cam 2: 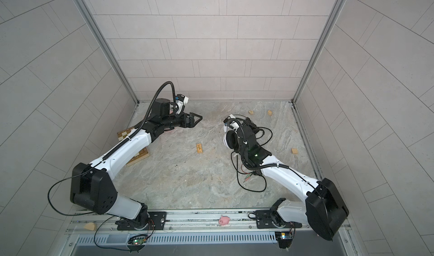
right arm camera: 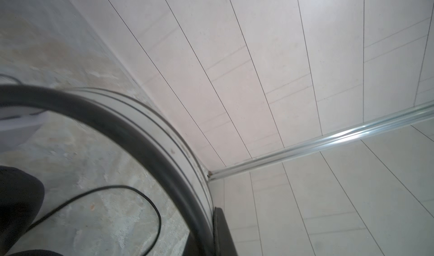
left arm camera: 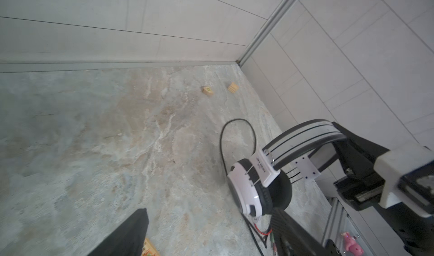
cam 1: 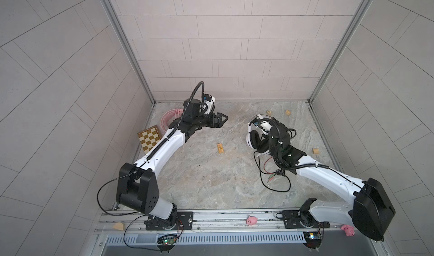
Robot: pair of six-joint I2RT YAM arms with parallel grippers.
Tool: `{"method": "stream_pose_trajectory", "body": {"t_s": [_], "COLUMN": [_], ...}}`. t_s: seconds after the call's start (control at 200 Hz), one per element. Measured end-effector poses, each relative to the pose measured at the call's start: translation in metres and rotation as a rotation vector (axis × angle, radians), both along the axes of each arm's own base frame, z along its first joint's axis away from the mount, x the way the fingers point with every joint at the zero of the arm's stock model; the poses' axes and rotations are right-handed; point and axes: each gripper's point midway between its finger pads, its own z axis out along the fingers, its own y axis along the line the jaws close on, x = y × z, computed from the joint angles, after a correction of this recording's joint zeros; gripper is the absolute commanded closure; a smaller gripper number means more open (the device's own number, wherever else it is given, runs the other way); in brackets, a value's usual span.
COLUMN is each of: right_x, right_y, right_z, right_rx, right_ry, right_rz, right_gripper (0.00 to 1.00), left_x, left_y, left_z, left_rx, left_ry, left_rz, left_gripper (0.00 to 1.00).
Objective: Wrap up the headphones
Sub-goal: 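Grasp the white headset band with the right gripper and lift it, then bring the white headset toward the left gripper while the left reaches to grasp it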
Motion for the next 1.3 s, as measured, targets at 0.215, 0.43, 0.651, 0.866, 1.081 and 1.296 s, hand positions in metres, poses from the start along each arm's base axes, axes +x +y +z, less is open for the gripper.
{"method": "stream_pose_trajectory", "body": {"t_s": [0.215, 0.43, 0.651, 0.866, 1.081, 1.296], "right_x": [-0.002, -0.003, 0.003, -0.009, -0.012, -0.011], "right_y": [0.029, 0.058, 0.089, 0.107, 0.127, 0.138], "right_z": [0.027, 0.005, 0.004, -0.002, 0.006, 0.004], "right_rx": [0.169, 0.233, 0.252, 0.289, 0.277, 0.235], "right_ry": [-0.040, 0.066, 0.170, 0.244, 0.318, 0.401], "right_rz": [0.182, 0.302, 0.371, 0.437, 0.470, 0.458], "right_gripper": [0.99, 1.00, 1.00, 0.99, 0.98, 0.94], "left_x": [-0.007, -0.024, -0.038, -0.048, -0.052, -0.055], "left_y": [-0.013, -0.033, -0.044, -0.049, -0.051, -0.048], "left_z": [0.007, 0.014, 0.018, 0.008, 0.005, -0.003], "left_rx": [-0.052, -0.081, -0.049, 0.013, 0.038, 0.080], "left_ry": [-0.025, -0.045, -0.087, -0.080, -0.080, -0.058], "left_rz": [-0.066, -0.157, -0.203, -0.227, -0.244, -0.242], "left_gripper": [0.11, 0.15, 0.16, 0.38, 0.54, 0.95]}}
